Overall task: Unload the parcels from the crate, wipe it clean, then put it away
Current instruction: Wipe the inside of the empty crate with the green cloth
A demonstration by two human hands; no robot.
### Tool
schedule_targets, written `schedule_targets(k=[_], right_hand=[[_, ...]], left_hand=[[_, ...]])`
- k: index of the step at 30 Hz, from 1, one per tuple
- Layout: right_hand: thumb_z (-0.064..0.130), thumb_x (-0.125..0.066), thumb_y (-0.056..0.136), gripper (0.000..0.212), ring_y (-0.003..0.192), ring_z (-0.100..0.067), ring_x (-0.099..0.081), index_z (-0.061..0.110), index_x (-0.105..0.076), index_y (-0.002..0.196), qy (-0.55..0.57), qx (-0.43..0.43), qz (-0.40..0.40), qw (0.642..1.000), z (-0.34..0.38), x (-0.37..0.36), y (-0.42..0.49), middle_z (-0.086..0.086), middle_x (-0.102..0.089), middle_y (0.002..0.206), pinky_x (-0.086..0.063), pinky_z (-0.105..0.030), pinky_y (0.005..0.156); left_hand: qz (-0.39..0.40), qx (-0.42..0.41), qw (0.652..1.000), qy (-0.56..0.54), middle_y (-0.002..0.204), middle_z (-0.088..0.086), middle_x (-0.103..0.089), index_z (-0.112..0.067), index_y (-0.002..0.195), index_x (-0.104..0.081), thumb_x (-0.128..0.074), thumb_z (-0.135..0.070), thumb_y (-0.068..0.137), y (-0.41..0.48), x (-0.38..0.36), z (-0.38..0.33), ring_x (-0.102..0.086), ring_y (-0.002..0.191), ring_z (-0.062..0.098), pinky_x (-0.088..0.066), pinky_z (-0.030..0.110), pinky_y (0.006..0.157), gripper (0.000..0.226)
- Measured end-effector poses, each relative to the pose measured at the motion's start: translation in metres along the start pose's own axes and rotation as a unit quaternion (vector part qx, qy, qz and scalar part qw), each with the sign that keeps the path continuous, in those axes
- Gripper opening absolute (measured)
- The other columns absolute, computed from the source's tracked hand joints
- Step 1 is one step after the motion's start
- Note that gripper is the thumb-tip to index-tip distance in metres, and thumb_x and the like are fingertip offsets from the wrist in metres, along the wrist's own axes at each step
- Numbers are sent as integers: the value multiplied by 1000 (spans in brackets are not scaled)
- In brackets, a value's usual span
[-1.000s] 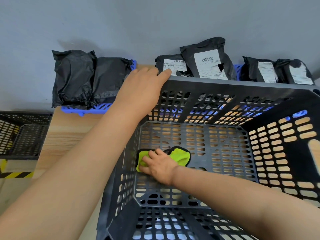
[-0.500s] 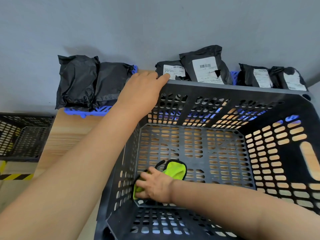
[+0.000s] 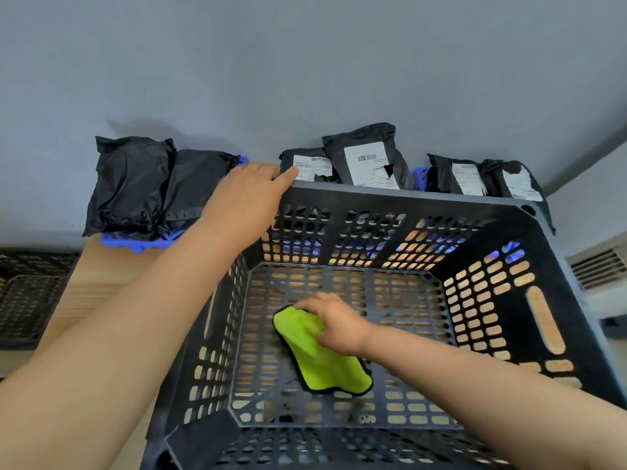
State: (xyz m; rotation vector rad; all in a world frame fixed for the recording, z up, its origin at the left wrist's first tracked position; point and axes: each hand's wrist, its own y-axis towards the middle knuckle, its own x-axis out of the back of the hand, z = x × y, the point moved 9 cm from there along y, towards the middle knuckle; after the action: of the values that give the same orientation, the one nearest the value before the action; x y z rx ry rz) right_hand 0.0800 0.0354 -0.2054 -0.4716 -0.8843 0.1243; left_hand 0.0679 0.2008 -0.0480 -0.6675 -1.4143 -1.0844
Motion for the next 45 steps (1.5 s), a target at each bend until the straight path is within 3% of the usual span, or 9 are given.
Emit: schedule_targets(k=[6,12,16,19,25,33,35,38,45], right_hand=[[-7,-57,71,65,110,-17,-52,19,-53,130,146,-52,-128,980,-32,72,-37,-4,-51,118,-42,-21,94],[-15,-57,70,60,95,-6,-59,19,-57,120,275,-31,-206,939,-35,127,-85,-2,-59,111,-49,-17,77],[-17,-56,70,56,76,14,-56,18,-58,113,309,-5,-218,926,-37,151,-110,8,-61,97,-45,-8,64],[-18,-56,70,55,80,11,-57,18,-58,112,333,0,-217,918,-45,155,-118,7,-62,96,-45,-9,66],[-1,-59,83,54,120,-7,-43,24,-46,130,380,-30,-245,892,-76,156,-127,8,-49,126,-37,-27,102],[12,-47,96,21,102,-12,-45,19,-51,115,482,-115,-169,852,-93,130,-117,3,-48,109,-35,-26,88],[23,-43,98,15,95,-18,-50,16,-53,107,527,-173,-125,823,-98,110,-108,-7,-51,105,-38,-30,83],[50,-35,98,59,116,-29,-50,7,-40,138,619,-242,-39,746,-101,71,-92,-16,-49,134,-32,-41,103],[73,-14,87,89,123,-35,-51,7,-32,144,776,-161,144,593,-35,24,-73,-21,-54,131,-25,-50,112]], left_hand=[[-52,-45,997,-25,134,15,-54,-10,133,-52,-67,-18,81,-13,32,-38,-47,125,34,-38,48,101,55],[24,73,974,-212,151,-2,-33,-24,145,-35,-59,-46,86,-31,34,-92,-24,139,17,-20,35,112,67],[132,205,885,-397,123,-8,-58,-26,136,-44,-66,-50,80,-39,10,-110,-51,116,14,-42,35,98,65],[111,248,831,-485,79,-5,-62,-19,93,-66,-71,-35,81,-36,10,-121,-57,74,10,-47,35,72,21],[-8,278,816,-507,58,-5,-43,-5,69,-53,-67,-19,85,-25,57,-132,-38,53,5,-31,25,55,25],[-83,326,818,-467,65,10,-50,3,83,-56,-61,-21,89,-33,93,-119,-42,60,12,-35,26,59,25],[-97,332,798,-493,76,23,-56,1,87,-60,-61,-26,89,-38,101,-116,-49,65,18,-40,30,65,27],[-112,347,745,-559,92,22,-66,-10,90,-66,-63,-36,84,-50,107,-111,-63,81,33,-49,44,82,26],[-81,464,657,-589,98,21,-68,-7,91,-65,-52,-11,95,-101,81,-90,-62,88,30,-47,46,90,14]])
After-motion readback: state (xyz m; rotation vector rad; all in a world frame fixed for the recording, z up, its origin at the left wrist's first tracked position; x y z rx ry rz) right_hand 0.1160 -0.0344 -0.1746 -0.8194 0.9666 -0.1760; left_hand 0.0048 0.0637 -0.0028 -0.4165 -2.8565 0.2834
